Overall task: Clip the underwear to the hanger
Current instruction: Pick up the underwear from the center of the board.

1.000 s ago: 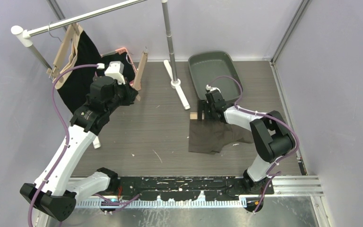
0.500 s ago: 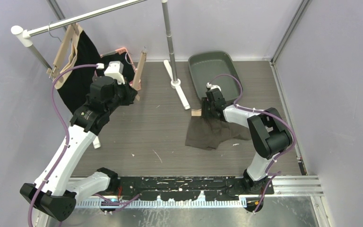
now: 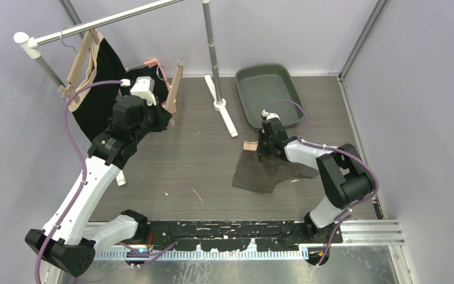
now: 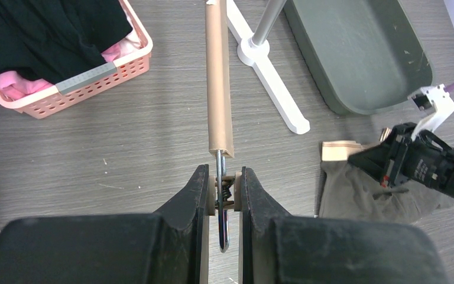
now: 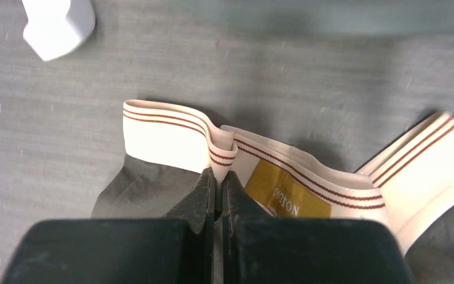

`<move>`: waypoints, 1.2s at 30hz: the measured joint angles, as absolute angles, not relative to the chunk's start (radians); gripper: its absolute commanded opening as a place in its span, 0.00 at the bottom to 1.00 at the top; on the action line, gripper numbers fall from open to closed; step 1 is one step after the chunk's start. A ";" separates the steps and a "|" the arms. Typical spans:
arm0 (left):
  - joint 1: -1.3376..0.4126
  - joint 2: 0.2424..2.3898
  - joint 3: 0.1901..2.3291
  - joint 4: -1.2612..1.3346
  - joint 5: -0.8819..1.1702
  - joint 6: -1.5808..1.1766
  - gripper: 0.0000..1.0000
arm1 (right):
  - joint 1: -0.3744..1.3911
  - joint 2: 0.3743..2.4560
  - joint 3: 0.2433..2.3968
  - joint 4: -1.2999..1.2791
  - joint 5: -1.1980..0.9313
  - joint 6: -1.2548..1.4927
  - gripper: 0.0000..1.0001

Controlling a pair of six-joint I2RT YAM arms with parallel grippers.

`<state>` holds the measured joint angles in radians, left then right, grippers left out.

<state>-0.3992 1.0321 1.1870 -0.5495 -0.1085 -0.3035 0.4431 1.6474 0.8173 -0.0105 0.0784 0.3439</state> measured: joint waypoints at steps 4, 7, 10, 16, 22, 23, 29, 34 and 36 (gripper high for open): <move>-0.399 1.030 1.185 -0.548 -0.108 -0.303 0.00 | 0.443 1.548 0.720 -0.005 0.006 0.319 0.01; -0.399 1.014 1.161 -0.535 -0.099 -0.304 0.00 | 0.443 1.470 0.664 0.009 -0.056 0.301 0.01; -0.399 0.991 1.133 -0.528 -0.079 -0.306 0.00 | 0.443 1.416 0.654 0.039 -0.112 0.287 0.01; -0.399 0.958 1.105 -0.507 -0.038 -0.332 0.00 | 0.443 1.369 0.664 0.121 -0.249 0.265 0.01; -0.399 0.929 1.044 -0.450 0.003 -0.380 0.00 | 0.443 1.368 0.683 0.189 -0.406 0.255 0.01; -0.399 0.929 1.037 -0.442 0.009 -0.385 0.00 | 0.444 1.369 0.687 0.202 -0.434 0.255 0.01; -0.399 0.929 1.006 -0.387 0.036 -0.419 0.00 | 0.453 1.390 0.729 0.259 -0.595 0.255 0.01; -0.399 0.929 1.000 -0.342 0.057 -0.439 0.00 | 0.480 1.427 0.794 0.263 -0.672 0.245 0.01; -0.399 0.929 1.000 -0.327 0.065 -0.442 0.00 | 0.494 1.440 0.816 0.263 -0.694 0.241 0.01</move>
<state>-0.3992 0.9287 1.0000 -0.3271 0.0654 -0.4416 0.4938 1.4403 0.8162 0.2634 -0.6941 0.2409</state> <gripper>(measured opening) 0.145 0.065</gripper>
